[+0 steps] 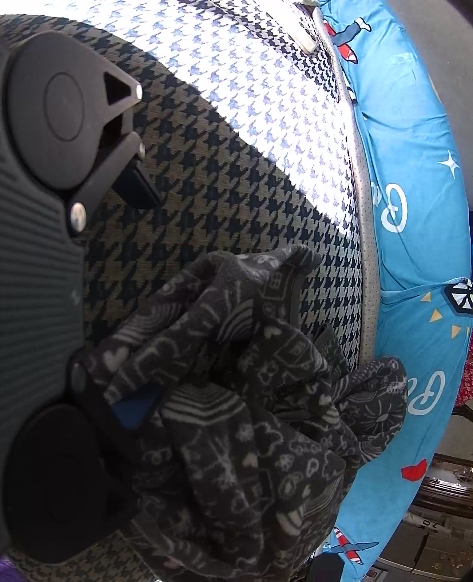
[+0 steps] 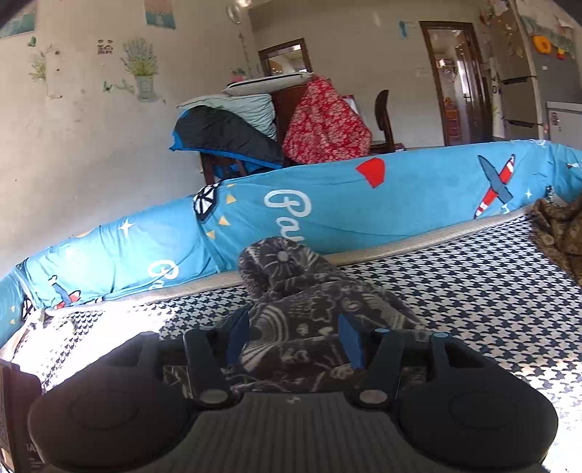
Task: Fold clothes
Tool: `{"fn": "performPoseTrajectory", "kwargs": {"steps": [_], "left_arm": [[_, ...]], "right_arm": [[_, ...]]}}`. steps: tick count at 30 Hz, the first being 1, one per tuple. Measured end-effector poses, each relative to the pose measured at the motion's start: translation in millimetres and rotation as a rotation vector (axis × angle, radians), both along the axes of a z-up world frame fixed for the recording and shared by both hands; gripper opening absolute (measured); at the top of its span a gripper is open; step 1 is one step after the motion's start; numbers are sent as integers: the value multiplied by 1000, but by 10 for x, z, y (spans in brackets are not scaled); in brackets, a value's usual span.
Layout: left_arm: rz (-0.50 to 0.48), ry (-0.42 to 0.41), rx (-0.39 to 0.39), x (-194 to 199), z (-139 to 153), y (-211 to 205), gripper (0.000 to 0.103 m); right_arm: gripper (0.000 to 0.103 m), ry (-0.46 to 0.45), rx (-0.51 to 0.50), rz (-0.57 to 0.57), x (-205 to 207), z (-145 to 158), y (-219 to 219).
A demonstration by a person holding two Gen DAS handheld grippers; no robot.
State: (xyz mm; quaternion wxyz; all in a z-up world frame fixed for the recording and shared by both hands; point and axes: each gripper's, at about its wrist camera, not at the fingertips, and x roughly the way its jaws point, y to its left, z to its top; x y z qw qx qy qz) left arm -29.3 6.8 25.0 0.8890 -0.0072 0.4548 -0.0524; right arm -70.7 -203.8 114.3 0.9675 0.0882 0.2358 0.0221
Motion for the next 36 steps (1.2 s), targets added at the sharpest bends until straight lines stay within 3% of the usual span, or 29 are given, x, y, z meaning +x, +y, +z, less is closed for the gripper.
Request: {"fn": "performPoseTrajectory", "kwargs": {"steps": [3, 6, 10, 11, 13, 14, 18, 20, 28, 36], "left_arm": [[1, 11, -13, -24, -24, 4, 103], [7, 20, -28, -48, -36, 12, 103], [-3, 11, -18, -93, -19, -4, 103], [-4, 7, -15, -100, -15, -4, 103], [-3, 1, -18, -122, -5, 4, 103], [0, -1, -28, -135, 2, 17, 103], [1, -3, -75, -228, 20, 54, 103], [-9, -10, -98, -306, 41, 56, 103], [-56, -63, -164, -677, 212, 143, 103], [-32, -74, -164, -840, 285, 339, 103]], "right_arm": [[80, 44, -55, 27, 112, -119, 176], [87, 99, -108, 48, 216, -261, 318], [89, 177, -214, 83, 280, -466, 471], [86, 186, -262, 83, 269, -516, 507], [69, 177, -354, 71, 221, -584, 554], [53, 172, -376, 66, 199, -600, 552], [24, 168, -338, 55, 137, -573, 404], [17, 165, -317, 27, 87, -539, 330], [13, 159, -240, -178, -142, -398, -45], [13, 222, -162, -505, -352, -341, -706]]}}
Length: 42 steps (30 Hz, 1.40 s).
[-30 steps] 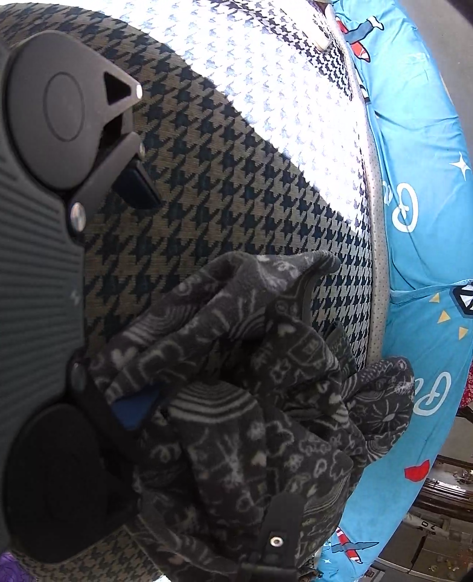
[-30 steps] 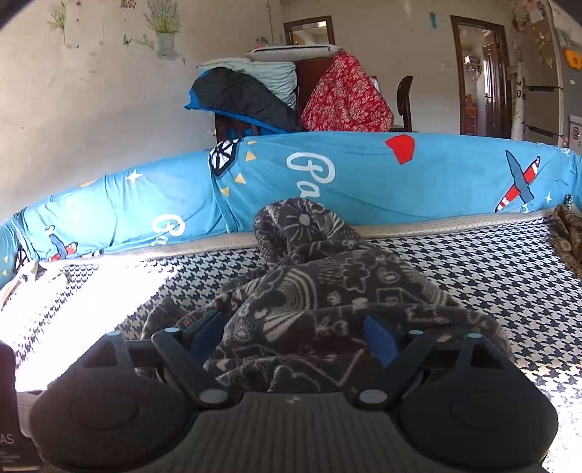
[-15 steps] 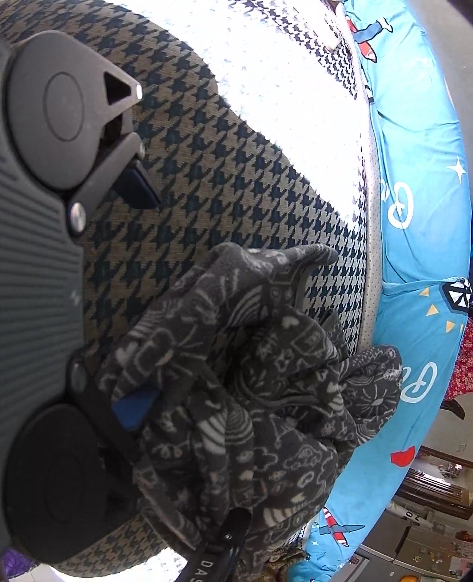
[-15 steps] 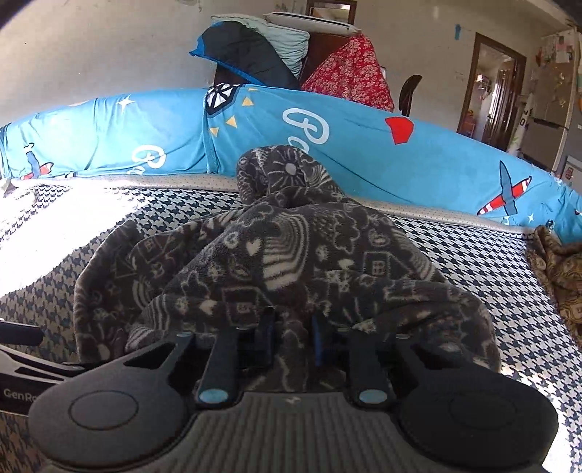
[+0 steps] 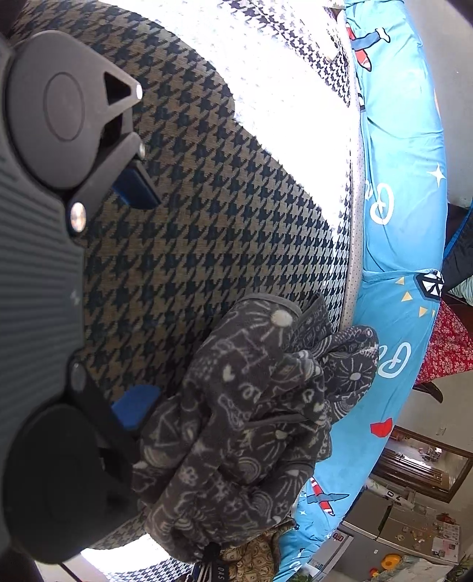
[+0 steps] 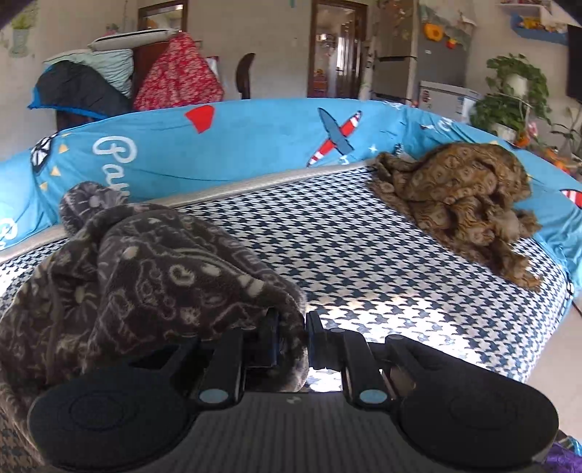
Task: Fold clothes
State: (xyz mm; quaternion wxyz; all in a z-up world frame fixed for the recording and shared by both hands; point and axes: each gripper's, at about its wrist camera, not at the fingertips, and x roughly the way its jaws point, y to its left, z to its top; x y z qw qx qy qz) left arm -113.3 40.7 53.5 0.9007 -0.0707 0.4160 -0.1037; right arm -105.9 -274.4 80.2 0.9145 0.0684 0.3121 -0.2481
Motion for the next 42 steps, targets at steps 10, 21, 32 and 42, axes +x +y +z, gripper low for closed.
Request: {"fn": "performPoseTrajectory", "kwargs": {"steps": [10, 21, 32, 42], "left_arm": [[13, 12, 23, 21, -43, -63, 103], [76, 1, 110, 312, 126, 55, 103], [51, -53, 189, 826, 372, 142, 103], [79, -19, 115, 1176, 298, 289, 103]], "right_arm": [[30, -216, 2, 20, -263, 280, 70], [45, -259, 5, 464, -131, 288, 791], [73, -120, -76, 710, 174, -110, 1460], [82, -16, -123, 734, 537, -409, 1888]]}}
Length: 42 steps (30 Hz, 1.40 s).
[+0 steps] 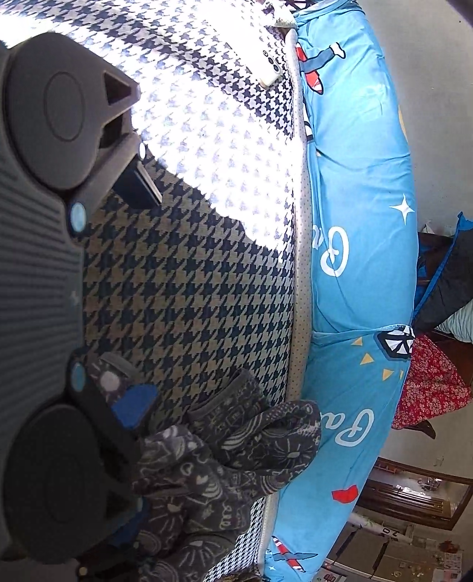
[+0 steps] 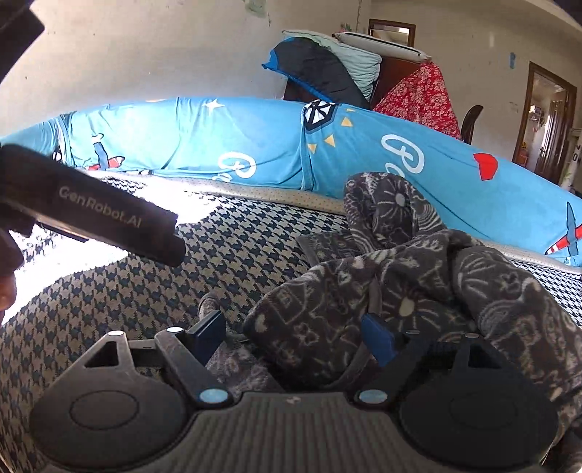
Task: Fold clothes
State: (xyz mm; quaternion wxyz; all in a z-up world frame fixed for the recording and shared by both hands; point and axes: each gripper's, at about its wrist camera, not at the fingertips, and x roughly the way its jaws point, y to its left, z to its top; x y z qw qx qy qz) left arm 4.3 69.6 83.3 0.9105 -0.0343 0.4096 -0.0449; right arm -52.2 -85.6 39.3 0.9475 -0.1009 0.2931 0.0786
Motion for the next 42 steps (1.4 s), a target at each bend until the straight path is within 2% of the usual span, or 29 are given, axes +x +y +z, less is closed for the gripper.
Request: {"fn": "performPoseTrajectory", "kwargs": {"steps": [2, 4, 6, 7, 8, 9, 11, 13, 16, 20, 25, 27, 30, 34, 39, 42], "left_arm": [[-3, -2, -2, 7, -24, 25, 103], [-6, -3, 1, 3, -47, 51, 103], [-7, 0, -3, -7, -64, 88, 103], [-9, 1, -9, -13, -62, 110, 103], [-9, -3, -12, -24, -55, 132, 103], [-5, -17, -8, -41, -35, 159, 103], [14, -58, 4, -80, 36, 236, 103], [45, -97, -2, -111, 118, 349, 103], [104, -146, -14, -147, 224, 542, 103], [162, -189, -21, -180, 321, 775, 103], [174, -189, -23, -191, 328, 887, 103], [162, -182, -17, -193, 310, 871, 103], [131, -160, -23, -190, 268, 803, 103], [106, -141, -37, -176, 227, 709, 103], [101, -124, -45, -139, 185, 640, 103], [106, -103, -65, -106, 149, 630, 103]], "right_arm": [[82, 10, -36, -38, 86, -74, 70], [75, 18, -24, -83, 160, -114, 78], [45, 45, 20, -127, 253, -134, 55], [38, 59, 41, -154, 298, -140, 41], [25, 70, 53, -185, 333, -145, 32], [18, 75, 71, -212, 360, -144, 24], [17, 70, 132, -245, 382, -115, 14], [17, 32, 198, -214, 342, -31, 51], [16, -30, 252, -92, 254, 101, 203], [16, 8, 357, 112, 192, 143, 393], [15, 103, 360, 428, -24, 56, 801], [15, 148, 311, 587, -172, -19, 999], [15, 212, 241, 755, -385, -110, 1188], [20, 223, 166, 798, -520, -159, 1218], [35, 202, 251, 790, -553, 26, 987], [41, 154, 237, 781, -608, 137, 823]]}}
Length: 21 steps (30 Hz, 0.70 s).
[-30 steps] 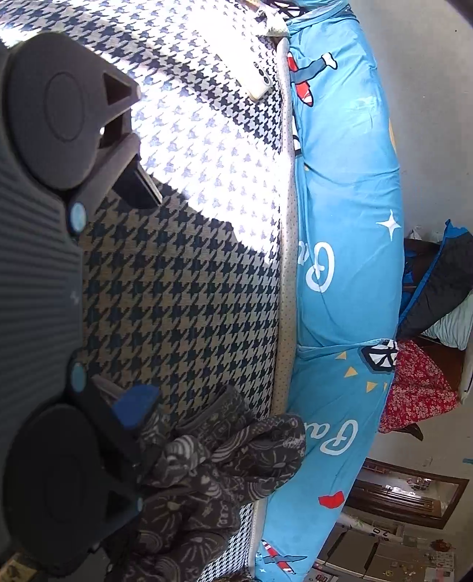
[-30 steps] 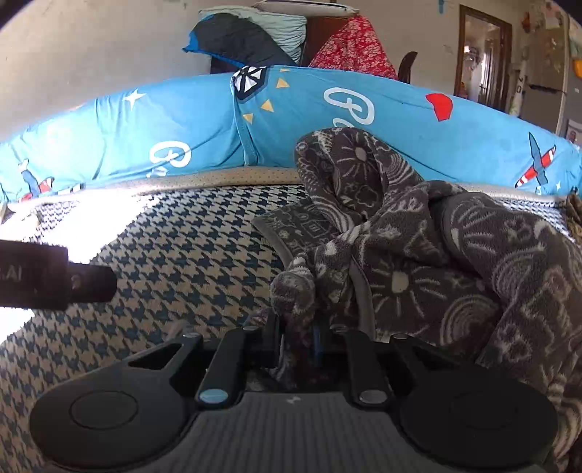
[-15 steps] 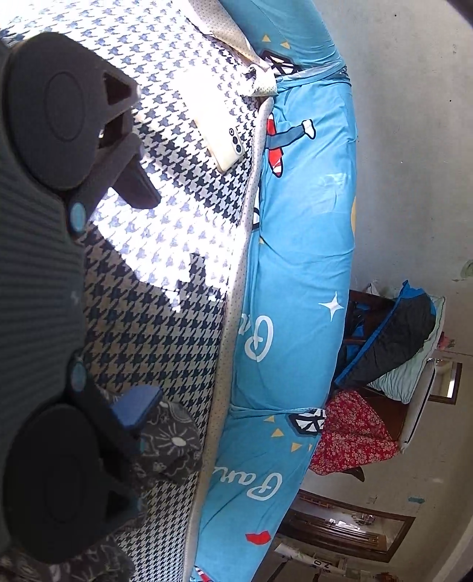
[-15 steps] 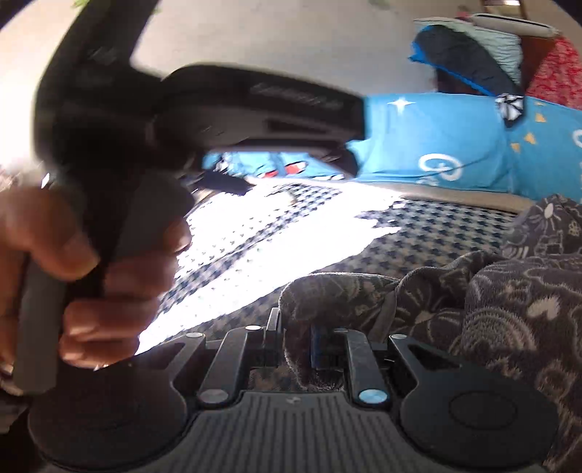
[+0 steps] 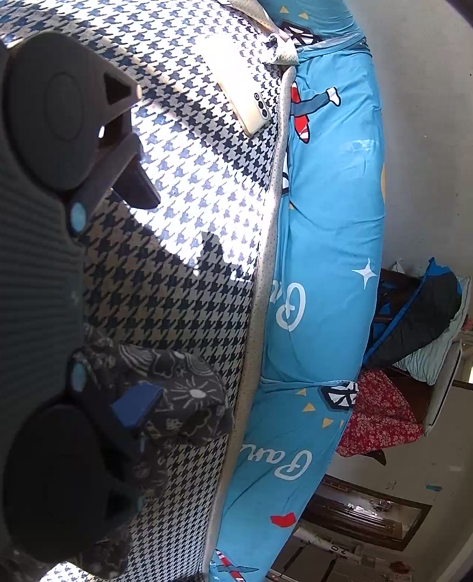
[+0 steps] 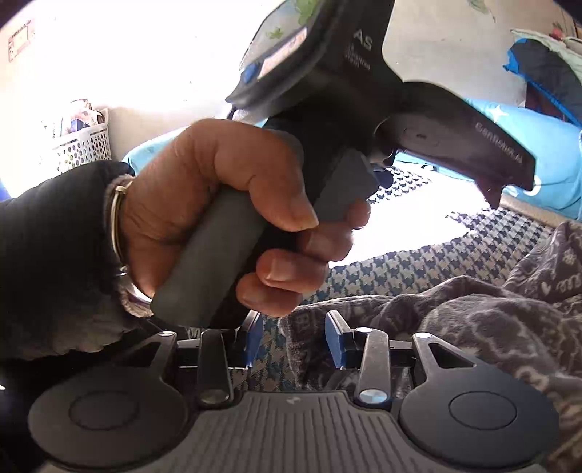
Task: Fold clothes
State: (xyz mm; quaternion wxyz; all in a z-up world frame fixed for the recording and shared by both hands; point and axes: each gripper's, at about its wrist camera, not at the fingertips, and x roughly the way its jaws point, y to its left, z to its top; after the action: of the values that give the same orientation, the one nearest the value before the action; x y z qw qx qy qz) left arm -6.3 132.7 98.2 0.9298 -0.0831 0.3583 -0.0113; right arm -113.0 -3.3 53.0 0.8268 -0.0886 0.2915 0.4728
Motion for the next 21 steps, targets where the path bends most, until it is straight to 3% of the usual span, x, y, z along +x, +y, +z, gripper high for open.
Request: {"fn": "performPoseTrajectory", "kwargs": {"steps": [10, 21], "left_arm": [[12, 9, 14, 114, -58, -135, 103], [-122, 25, 10, 270, -180, -553, 103]], "right_arm": [[46, -63, 5, -149, -8, 147, -535], [63, -109, 92, -453, 101, 368, -1097]]}}
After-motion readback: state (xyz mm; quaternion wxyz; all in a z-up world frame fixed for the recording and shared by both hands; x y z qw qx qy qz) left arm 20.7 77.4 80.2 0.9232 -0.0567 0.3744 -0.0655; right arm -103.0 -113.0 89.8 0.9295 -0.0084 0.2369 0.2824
